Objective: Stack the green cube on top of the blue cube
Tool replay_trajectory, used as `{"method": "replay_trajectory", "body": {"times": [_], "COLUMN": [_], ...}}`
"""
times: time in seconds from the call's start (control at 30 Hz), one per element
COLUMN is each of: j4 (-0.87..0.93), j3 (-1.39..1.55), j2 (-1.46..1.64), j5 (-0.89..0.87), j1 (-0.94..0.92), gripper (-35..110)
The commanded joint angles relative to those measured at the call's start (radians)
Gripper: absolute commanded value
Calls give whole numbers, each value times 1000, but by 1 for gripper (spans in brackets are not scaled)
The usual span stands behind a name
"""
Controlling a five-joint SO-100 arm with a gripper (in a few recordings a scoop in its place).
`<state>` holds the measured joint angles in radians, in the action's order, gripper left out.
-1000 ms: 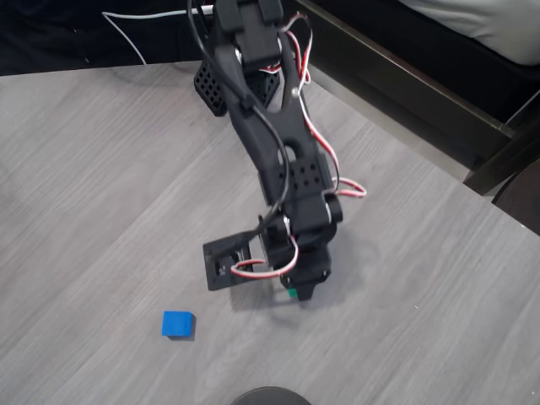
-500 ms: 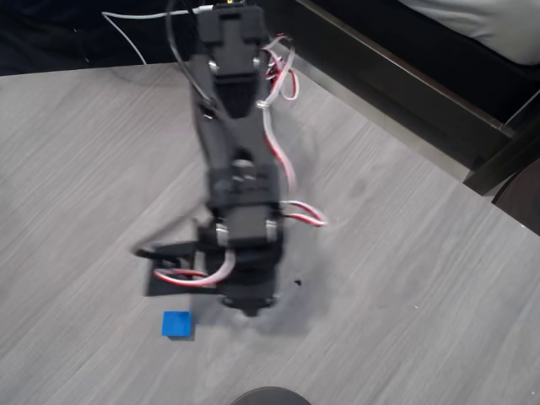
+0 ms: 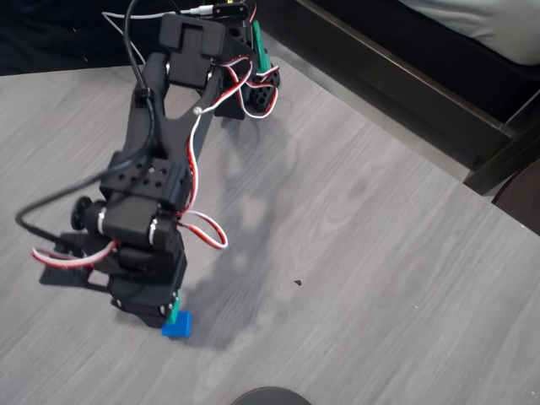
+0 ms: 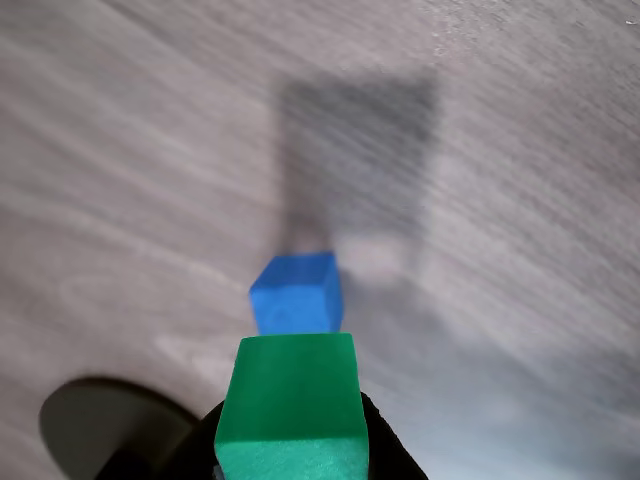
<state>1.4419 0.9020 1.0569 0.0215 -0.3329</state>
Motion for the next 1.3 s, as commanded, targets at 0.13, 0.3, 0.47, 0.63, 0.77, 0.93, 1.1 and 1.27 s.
{"method": "replay_trajectory", "body": {"times": [0.13, 0.3, 0.47, 0.63, 0.77, 0.93, 1.1, 1.27], "j4": [-20, -31, -54, -75, -80, -83, -94, -98], "j3": [-37, -37, -37, -37, -37, -38, -43, -49], "j2": [-9, -25, -48, -74, -78, -75, -75, -78], "j5": [20, 21, 21, 21, 20, 17, 14, 14], "j1": [-6, 6, 6, 14, 25, 40, 44, 44], "gripper": [0, 0, 0, 0, 0, 0, 0, 0]}}
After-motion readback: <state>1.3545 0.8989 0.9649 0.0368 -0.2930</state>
